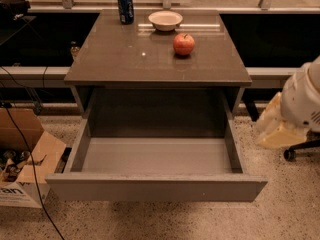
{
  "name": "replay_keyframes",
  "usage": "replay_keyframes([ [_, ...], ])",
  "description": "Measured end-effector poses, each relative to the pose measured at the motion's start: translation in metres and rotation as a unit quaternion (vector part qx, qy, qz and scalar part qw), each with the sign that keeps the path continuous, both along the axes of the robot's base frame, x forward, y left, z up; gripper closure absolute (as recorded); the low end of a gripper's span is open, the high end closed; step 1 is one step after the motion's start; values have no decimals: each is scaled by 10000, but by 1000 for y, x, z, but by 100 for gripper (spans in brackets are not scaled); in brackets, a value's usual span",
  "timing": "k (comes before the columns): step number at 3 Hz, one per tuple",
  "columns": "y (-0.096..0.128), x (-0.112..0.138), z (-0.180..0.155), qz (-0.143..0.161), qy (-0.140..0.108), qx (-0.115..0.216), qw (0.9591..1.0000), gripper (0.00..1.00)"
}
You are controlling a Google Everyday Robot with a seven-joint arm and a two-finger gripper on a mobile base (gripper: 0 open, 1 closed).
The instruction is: Close top drawer
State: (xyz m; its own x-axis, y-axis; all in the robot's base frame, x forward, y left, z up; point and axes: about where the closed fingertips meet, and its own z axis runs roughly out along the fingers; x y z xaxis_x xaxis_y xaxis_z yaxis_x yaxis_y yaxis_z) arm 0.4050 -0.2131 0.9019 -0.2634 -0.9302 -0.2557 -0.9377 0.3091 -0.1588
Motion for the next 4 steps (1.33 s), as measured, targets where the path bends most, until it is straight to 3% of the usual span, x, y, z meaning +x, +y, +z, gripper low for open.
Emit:
replay_keyframes([
  [1, -4, -21, -63, -127, 196, 207, 9995, 87],
  [2, -5, -25, -74, -163, 238, 149, 9995, 100],
  [3, -5, -26, -78, -180, 243, 54, 9995, 100],
  [4, -10, -38, -132, -297, 582, -342, 9973, 100],
])
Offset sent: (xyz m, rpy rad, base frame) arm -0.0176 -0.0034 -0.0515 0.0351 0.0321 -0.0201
